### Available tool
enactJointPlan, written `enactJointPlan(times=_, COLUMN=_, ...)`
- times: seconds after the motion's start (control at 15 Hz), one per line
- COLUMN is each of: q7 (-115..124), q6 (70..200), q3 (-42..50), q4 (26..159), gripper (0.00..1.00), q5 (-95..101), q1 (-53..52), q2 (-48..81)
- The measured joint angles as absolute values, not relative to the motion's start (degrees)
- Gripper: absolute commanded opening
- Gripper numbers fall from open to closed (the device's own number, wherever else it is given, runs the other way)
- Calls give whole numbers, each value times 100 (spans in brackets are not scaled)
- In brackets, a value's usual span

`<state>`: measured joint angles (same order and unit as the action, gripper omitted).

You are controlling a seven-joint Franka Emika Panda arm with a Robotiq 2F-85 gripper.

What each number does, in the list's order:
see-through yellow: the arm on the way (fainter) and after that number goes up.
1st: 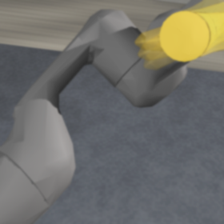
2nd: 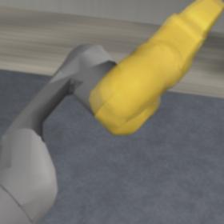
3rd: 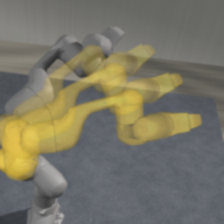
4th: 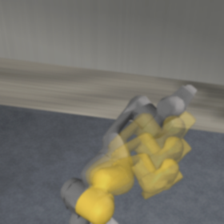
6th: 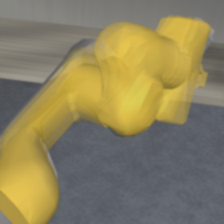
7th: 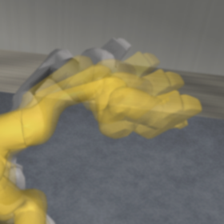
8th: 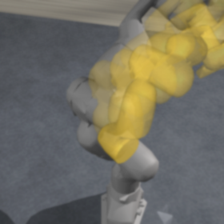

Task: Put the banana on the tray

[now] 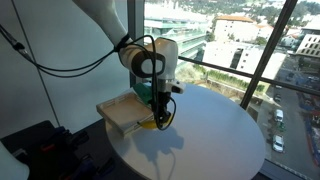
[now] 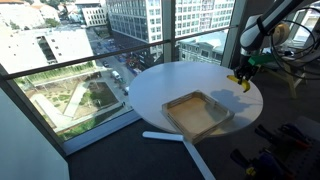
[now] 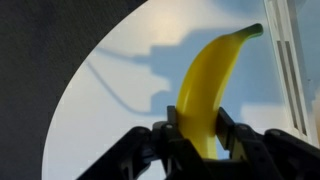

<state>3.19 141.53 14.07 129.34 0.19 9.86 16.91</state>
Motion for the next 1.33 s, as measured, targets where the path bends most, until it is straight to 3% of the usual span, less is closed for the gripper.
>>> enactJointPlan(times=1.33, q7=319, q6=14086, q3=1038, q4=12964, gripper=16, q5=24, q1=667, q2=1588)
